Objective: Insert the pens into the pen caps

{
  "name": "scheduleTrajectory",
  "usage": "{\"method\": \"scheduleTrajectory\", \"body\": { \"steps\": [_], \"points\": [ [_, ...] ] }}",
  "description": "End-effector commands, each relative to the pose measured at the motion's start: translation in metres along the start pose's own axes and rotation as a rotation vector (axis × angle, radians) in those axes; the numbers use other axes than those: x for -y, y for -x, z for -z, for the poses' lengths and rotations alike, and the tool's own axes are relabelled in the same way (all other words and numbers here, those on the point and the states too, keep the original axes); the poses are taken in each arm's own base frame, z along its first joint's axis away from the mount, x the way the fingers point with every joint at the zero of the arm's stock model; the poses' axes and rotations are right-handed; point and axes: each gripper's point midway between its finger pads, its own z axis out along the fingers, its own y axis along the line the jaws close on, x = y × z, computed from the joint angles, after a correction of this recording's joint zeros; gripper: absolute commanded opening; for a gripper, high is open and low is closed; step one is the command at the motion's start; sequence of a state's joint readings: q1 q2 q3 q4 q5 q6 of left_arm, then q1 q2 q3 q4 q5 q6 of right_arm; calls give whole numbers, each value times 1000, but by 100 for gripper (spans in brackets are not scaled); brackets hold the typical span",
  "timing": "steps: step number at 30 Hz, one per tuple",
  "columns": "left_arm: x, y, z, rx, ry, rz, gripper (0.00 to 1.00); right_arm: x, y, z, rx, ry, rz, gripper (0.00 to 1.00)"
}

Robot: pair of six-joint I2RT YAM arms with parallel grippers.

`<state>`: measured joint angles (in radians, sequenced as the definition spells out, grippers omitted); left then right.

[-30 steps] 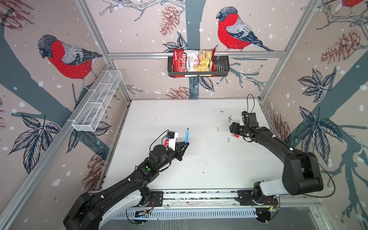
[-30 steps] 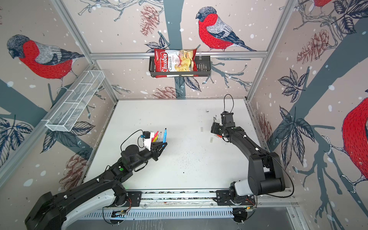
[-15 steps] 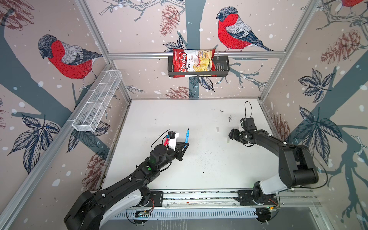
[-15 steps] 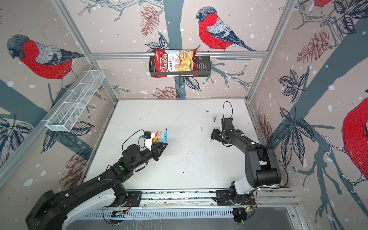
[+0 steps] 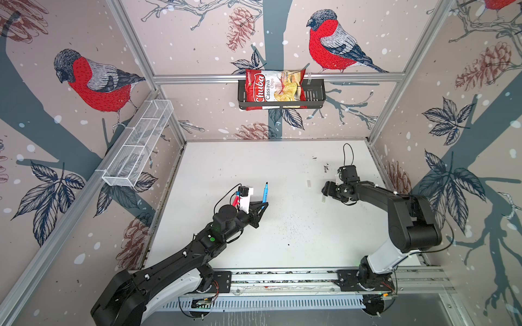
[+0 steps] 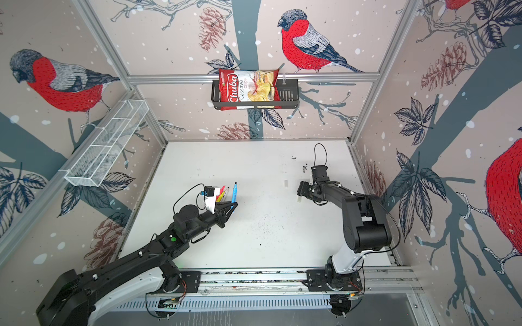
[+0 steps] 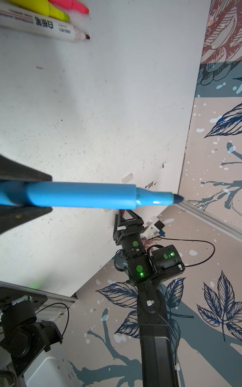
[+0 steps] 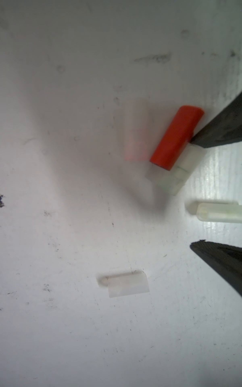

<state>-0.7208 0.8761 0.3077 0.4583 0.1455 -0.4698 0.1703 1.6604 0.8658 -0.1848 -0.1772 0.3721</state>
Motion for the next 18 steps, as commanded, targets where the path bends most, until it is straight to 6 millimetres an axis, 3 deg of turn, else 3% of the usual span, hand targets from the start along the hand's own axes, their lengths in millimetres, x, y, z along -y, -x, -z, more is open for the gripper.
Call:
{"method": "scheduleTrajectory", "body": {
  "steps": [1, 18],
  "points": [
    [1, 8, 0, 21, 6, -27, 0, -6, 4, -5, 1, 22, 8, 72],
    [2, 15, -2, 21, 20, -47, 0, -52, 25, -36, -36, 51, 105, 71]
  ]
}}
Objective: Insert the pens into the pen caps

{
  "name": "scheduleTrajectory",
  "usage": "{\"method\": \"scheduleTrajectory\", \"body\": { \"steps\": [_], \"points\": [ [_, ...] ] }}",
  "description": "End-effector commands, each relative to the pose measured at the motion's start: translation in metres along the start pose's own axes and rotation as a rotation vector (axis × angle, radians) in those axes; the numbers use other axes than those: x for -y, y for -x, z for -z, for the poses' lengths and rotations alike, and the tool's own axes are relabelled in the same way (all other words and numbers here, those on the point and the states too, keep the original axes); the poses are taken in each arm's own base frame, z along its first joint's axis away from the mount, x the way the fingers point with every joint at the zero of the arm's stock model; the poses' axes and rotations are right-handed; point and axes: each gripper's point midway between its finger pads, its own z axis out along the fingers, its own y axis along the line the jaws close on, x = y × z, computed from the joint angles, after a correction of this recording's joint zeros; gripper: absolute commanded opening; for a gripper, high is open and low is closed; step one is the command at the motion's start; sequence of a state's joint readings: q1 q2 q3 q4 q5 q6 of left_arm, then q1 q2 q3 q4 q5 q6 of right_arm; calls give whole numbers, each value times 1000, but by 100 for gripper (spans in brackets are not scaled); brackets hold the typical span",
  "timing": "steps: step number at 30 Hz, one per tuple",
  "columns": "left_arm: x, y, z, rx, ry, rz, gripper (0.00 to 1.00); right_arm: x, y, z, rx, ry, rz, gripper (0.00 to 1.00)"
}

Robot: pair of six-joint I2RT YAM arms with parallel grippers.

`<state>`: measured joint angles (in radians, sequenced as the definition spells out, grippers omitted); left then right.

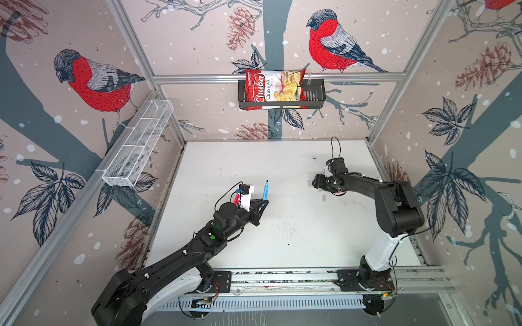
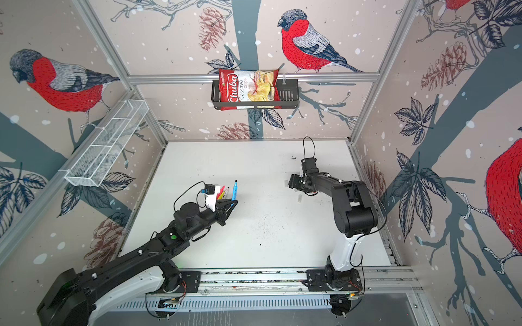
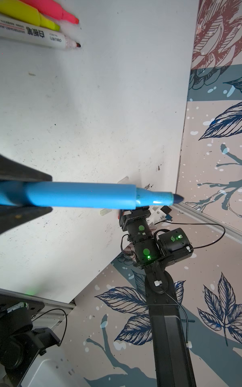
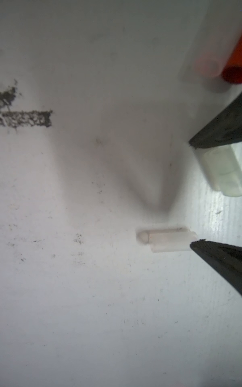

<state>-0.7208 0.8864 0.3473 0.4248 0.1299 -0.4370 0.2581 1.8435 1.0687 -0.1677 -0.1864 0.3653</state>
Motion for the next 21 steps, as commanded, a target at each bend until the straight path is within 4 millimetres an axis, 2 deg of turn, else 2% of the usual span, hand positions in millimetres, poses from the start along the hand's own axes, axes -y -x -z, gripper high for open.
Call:
{"method": "scheduleTrajectory", "body": {
  "steps": [1, 5, 9, 15, 21],
  "points": [
    [1, 7, 1, 20, 3, -16, 0, -7, -3, -5, -40, 4, 23, 71],
    [0, 7, 3, 21, 12, -20, 0, -18, 2, -5, -35, 17, 41, 70],
    [-3, 5, 6, 24, 22, -22, 0, -19, 8, 8, 10, 4, 45, 70],
    [-6, 1, 8, 25, 30, -18, 0, -8, 14, 27, 53, -81, 36, 67],
    [-7, -3, 6, 8, 34, -22, 0, 9, 7, 28, 27, -168, 16, 57]
  ]
}}
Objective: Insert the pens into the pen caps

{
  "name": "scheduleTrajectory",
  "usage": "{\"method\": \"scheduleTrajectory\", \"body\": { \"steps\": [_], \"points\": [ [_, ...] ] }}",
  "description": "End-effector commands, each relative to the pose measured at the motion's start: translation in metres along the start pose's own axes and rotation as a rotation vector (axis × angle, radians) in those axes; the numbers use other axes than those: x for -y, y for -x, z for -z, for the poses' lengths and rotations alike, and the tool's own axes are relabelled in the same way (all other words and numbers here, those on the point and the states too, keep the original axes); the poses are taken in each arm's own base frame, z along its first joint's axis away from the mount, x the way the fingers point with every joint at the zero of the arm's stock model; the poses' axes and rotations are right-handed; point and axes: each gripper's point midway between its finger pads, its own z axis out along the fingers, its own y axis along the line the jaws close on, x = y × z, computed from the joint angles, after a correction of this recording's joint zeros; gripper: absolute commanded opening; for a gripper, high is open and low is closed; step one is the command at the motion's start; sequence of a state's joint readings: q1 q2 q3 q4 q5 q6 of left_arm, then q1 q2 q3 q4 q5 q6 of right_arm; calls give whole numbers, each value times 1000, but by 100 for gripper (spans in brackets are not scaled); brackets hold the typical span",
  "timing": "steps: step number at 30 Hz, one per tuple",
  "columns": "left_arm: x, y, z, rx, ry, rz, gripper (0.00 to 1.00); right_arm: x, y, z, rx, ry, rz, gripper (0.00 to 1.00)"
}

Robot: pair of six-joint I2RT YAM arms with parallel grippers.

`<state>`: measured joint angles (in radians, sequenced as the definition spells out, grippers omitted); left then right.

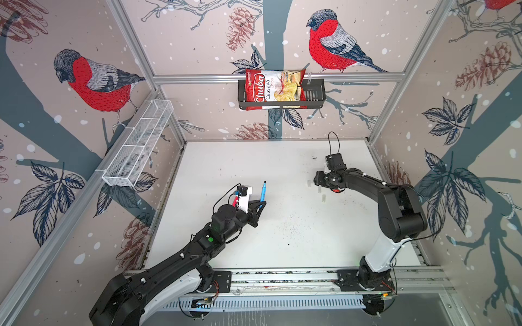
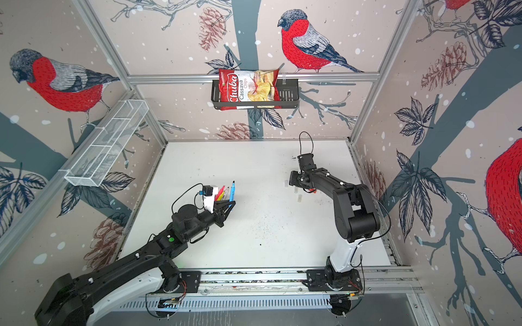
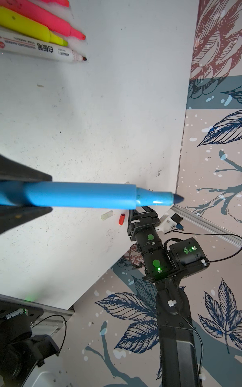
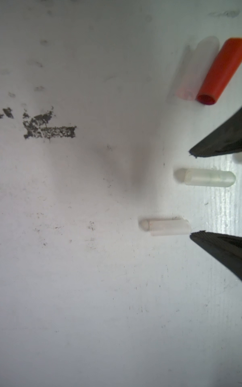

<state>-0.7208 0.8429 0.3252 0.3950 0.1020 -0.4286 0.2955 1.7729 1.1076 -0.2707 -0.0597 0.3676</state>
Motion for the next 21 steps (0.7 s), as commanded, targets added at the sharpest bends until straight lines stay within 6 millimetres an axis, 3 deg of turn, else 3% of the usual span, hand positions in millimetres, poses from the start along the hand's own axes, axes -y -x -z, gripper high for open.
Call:
{"method": "scheduleTrajectory", "body": {
  "steps": [1, 6, 21],
  "points": [
    [-1, 1, 0, 5, 5, -15, 0, 14, -7, 1, -21, -77, -15, 56],
    [-1, 1, 0, 3, 4, -15, 0, 18, -12, -3, -44, -94, -16, 45],
    [-3, -1, 2, -3, 16, -18, 0, 10, -21, -20, -102, -132, 34, 39]
  ]
}}
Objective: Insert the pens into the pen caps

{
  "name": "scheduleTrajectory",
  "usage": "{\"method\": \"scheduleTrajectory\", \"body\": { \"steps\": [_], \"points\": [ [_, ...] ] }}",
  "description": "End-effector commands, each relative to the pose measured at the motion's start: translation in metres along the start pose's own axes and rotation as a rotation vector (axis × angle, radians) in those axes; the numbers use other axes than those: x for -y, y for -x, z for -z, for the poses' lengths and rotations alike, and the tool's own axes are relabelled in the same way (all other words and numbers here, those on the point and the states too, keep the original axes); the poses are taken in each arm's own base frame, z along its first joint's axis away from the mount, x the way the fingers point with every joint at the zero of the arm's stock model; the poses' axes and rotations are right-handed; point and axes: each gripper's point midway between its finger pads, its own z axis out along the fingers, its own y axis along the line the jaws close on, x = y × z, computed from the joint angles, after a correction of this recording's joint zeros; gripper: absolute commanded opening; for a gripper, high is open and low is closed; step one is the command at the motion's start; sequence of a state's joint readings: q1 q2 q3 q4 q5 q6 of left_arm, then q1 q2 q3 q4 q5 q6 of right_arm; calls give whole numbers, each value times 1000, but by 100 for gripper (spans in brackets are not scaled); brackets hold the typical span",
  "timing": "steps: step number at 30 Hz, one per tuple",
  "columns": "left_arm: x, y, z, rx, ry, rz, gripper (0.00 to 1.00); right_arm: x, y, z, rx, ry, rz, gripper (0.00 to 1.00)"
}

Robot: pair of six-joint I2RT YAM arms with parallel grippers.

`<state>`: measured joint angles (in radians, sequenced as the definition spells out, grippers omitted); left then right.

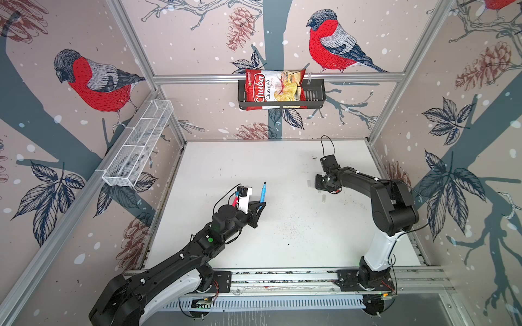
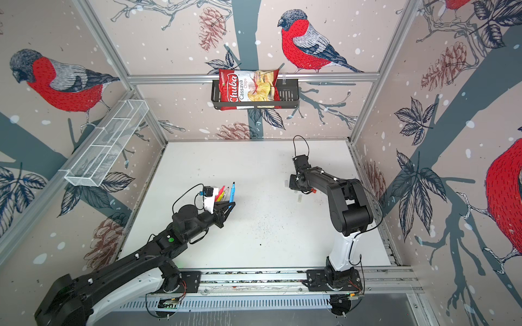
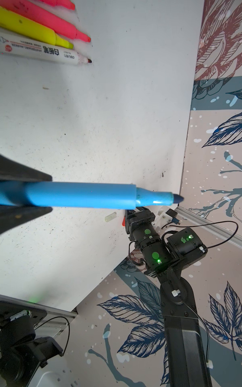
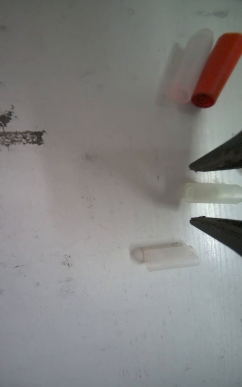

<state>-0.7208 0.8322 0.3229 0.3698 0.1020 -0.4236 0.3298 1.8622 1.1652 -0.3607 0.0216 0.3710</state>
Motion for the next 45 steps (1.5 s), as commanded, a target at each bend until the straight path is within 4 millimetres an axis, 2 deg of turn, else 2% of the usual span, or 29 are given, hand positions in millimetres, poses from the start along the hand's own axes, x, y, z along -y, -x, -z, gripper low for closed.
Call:
{"method": "scheduleTrajectory", "body": {
  "steps": [1, 19, 21, 24, 31, 34, 35, 39, 42, 45],
  "points": [
    [-2, 2, 1, 11, 12, -16, 0, 1, -2, -1, -10, -28, 14, 39],
    [0, 6, 5, 23, 8, -22, 0, 4, -16, -10, -60, -84, 47, 36],
    [0, 6, 5, 23, 7, -23, 0, 3, -18, -11, -65, -81, 50, 32],
    [2, 7, 5, 26, 1, -22, 0, 0, -19, -11, -75, -70, 53, 16],
    [4, 9, 6, 32, -11, -20, 0, -9, -14, 6, -34, -15, 52, 11],
    [6, 9, 6, 32, -21, -18, 0, -24, -3, 29, 32, 74, 52, 10],
    [6, 9, 5, 31, -24, -15, 0, -30, 3, 40, 67, 103, 57, 5],
    [13, 9, 2, 27, -53, 6, 0, -57, 28, 114, 300, 271, 63, 3],
    [29, 7, -3, 44, -92, 0, 0, -86, 29, 171, 428, 502, 86, 5],
    [49, 3, -12, 31, -154, 15, 0, -103, 23, 220, 520, 678, 121, 6]
  ]
}}
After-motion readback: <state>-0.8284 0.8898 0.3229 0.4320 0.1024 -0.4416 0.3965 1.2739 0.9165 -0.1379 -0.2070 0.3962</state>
